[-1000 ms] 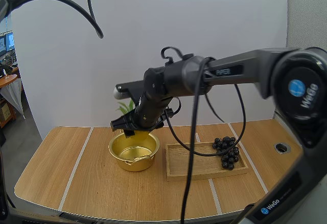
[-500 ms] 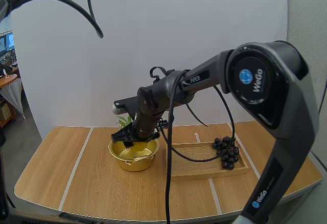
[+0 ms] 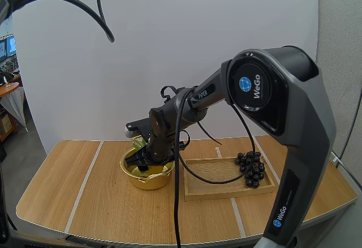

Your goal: Open the pot, put the pineapple inside, and close it

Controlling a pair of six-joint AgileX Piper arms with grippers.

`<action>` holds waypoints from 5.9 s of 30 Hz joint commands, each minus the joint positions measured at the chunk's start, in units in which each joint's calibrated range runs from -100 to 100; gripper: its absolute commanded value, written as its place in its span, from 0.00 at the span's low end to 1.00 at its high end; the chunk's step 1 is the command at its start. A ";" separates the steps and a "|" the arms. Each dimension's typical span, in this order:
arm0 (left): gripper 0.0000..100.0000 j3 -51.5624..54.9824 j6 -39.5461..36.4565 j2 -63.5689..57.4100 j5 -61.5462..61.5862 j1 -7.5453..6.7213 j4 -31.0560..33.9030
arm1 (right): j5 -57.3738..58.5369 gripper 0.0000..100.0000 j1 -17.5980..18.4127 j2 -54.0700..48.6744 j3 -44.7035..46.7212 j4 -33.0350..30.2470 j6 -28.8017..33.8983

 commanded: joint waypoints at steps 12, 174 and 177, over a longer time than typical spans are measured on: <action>0.00 -0.45 -0.58 -0.39 -1.73 -0.04 -0.30 | -1.05 0.00 -0.55 1.47 -1.21 -1.03 -0.33; 0.00 31.25 -1.90 15.13 56.58 -0.04 -3.67 | 33.87 0.00 -5.47 -84.04 29.73 -2.08 -0.33; 0.00 34.97 0.86 15.99 56.58 -0.04 -3.67 | 33.87 0.00 -5.47 -84.04 29.73 -2.08 -0.33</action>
